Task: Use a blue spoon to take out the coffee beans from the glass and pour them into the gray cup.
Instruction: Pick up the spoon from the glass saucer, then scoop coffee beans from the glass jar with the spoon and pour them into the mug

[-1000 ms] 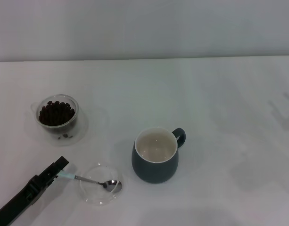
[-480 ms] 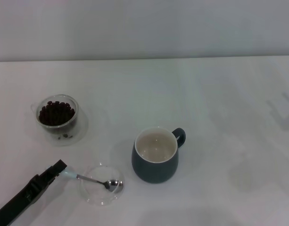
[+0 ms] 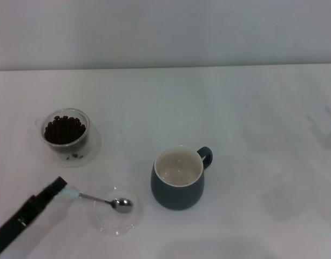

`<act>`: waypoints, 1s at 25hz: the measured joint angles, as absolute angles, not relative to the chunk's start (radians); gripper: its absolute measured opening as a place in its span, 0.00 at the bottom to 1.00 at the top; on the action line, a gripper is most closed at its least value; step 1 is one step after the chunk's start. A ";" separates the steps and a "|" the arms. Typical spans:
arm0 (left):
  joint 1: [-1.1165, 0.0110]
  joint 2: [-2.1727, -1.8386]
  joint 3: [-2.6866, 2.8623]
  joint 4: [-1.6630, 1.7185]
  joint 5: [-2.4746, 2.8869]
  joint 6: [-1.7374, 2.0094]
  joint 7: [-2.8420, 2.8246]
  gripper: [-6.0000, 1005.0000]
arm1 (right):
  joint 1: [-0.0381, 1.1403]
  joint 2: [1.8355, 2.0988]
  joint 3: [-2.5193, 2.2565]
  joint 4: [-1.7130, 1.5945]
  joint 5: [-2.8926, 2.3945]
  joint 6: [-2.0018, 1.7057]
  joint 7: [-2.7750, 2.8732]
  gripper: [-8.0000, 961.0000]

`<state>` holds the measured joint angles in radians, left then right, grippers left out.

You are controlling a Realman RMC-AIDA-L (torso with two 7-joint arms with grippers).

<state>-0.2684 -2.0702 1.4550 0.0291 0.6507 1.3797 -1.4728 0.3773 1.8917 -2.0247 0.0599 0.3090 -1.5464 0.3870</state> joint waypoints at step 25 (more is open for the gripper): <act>-0.191 -1.858 1.275 0.251 0.646 1.555 -1.616 0.13 | 0.366 1.938 -2.029 0.050 0.307 -1.567 0.327 0.60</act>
<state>-0.1914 -1.8576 1.2751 0.2511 0.6456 1.5547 -1.6157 0.3659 1.9385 -2.0286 0.0504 0.3065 -1.5670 0.3273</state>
